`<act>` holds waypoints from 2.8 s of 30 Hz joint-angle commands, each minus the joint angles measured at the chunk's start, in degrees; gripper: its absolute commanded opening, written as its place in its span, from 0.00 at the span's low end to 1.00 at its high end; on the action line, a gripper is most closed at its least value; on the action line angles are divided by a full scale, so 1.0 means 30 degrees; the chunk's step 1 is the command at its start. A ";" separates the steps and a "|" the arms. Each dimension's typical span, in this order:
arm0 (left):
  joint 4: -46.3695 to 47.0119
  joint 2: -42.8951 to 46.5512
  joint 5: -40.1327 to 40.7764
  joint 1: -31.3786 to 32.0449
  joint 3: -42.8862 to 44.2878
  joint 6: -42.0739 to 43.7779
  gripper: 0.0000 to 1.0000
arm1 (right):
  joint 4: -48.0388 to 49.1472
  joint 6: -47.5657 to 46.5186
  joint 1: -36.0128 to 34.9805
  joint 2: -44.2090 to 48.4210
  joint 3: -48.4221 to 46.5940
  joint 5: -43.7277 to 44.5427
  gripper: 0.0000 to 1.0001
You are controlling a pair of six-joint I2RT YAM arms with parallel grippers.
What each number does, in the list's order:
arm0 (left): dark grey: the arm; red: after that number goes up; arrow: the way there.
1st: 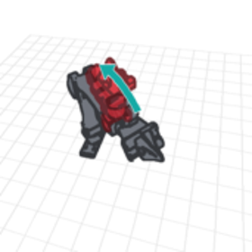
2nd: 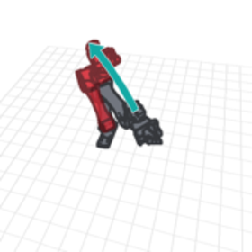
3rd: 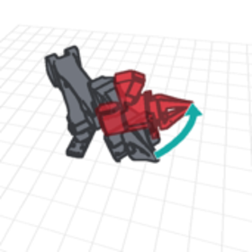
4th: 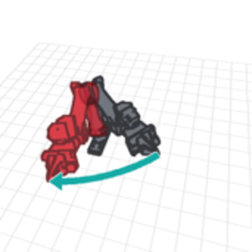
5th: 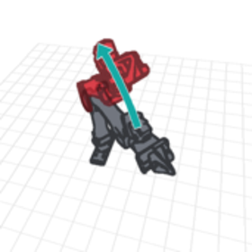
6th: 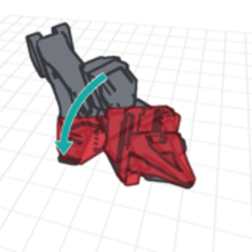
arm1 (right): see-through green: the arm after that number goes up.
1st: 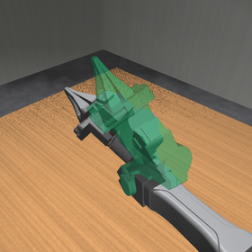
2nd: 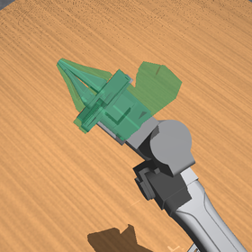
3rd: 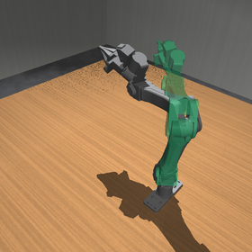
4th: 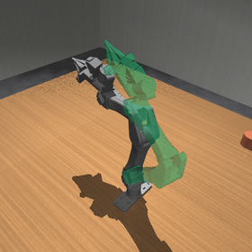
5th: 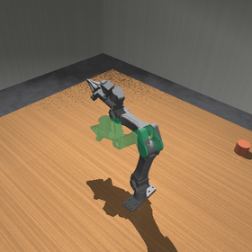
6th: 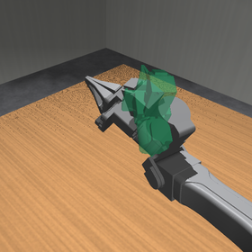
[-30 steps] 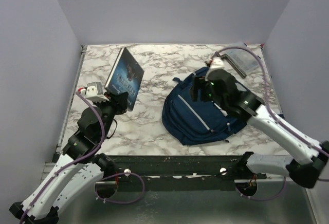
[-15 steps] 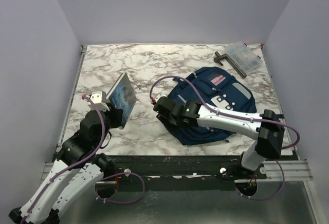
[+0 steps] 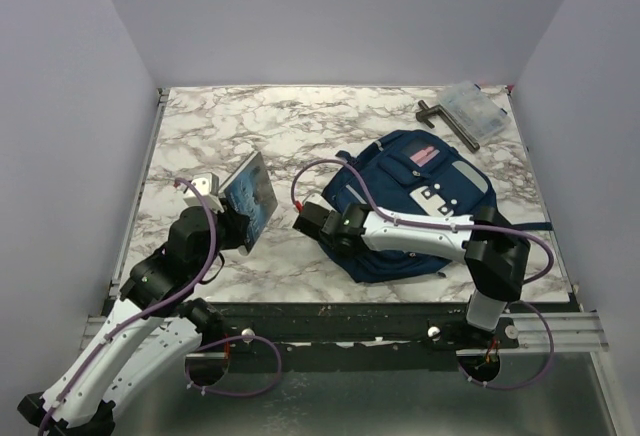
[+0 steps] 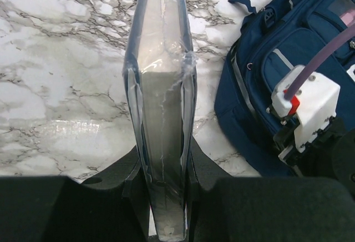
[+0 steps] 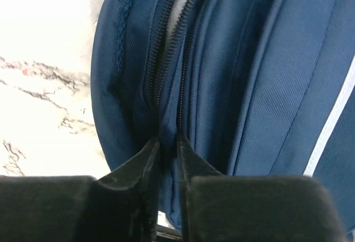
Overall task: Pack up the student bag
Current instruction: Place the book in the student bag.
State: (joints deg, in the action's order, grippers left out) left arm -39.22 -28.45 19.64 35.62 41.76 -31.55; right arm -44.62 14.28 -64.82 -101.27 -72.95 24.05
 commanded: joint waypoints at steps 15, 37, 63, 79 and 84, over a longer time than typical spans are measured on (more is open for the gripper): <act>0.2443 -0.1732 -0.5859 -0.0787 0.1698 -0.1829 0.00 | 0.4192 0.2454 0.5594 0.8946 0.1595 -0.8157 0.01; 2.0336 -0.7187 -1.9957 -0.3405 -0.5958 -1.5934 0.00 | 0.4938 0.3937 0.7725 1.1245 0.1405 -0.9623 0.01; 2.8157 -2.0231 -1.3228 0.2907 0.0042 -1.7919 0.00 | 0.5605 0.4793 0.7807 1.1378 0.1624 -1.1027 0.01; 2.4210 -2.5557 -0.9652 0.4169 0.4278 -1.7436 0.38 | 0.5001 0.5184 0.7837 1.2210 0.2189 -1.0714 0.01; 2.3346 -2.3986 -1.0438 0.4040 0.3336 -1.5912 0.61 | 0.4827 0.5073 0.7859 1.2108 0.2181 -1.0628 0.01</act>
State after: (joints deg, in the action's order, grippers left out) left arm 32.40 -106.63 -12.12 48.07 53.67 -82.98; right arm -33.80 28.49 -40.77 -66.35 -66.13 -5.13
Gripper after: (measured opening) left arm 0.481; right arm 0.012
